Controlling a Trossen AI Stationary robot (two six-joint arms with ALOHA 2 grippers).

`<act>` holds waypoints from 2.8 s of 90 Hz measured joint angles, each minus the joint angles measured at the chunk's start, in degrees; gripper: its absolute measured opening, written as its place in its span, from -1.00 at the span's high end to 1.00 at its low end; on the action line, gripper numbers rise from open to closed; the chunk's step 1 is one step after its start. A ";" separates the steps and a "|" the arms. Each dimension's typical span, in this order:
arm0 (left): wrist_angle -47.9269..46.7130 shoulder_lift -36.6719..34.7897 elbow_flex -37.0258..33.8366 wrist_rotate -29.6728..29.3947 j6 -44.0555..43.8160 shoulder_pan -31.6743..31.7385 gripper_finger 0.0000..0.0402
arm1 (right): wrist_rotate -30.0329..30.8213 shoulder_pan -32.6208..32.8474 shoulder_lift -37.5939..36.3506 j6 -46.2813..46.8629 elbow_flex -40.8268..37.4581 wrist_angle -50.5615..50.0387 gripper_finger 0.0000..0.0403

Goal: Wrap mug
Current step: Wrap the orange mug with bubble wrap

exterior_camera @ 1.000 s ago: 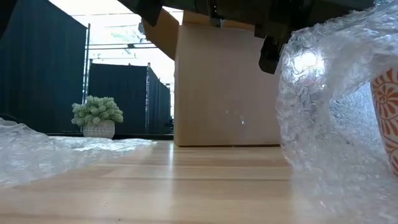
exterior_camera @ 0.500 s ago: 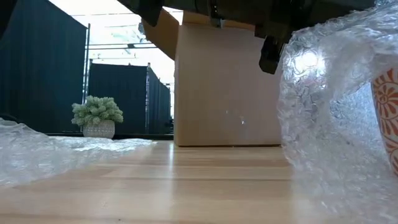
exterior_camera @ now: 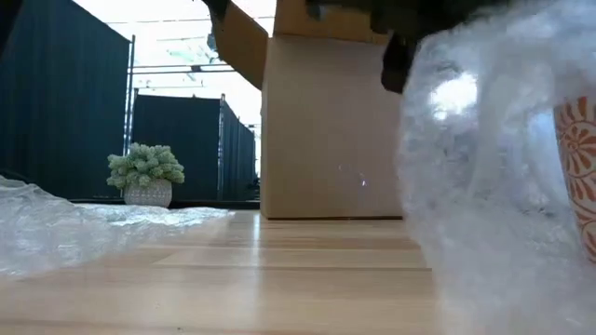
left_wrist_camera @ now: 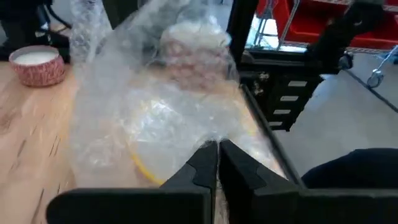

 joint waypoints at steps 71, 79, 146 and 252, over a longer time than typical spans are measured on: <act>-4.39 -3.02 0.07 -1.03 -0.09 -1.24 1.00 | -9.93 -1.76 12.72 9.00 -2.43 8.59 1.00; -8.76 -5.82 0.11 -1.18 -0.09 -2.34 1.00 | -10.09 -1.98 12.72 9.59 -2.43 8.45 1.00; -42.67 -14.13 1.41 -14.04 -10.46 -8.99 1.00 | -10.40 -2.62 12.70 10.64 -2.36 8.13 1.00; -34.04 -14.59 -3.59 -14.40 -1.64 -7.20 0.27 | -10.50 -2.95 12.79 10.25 -2.45 7.51 1.00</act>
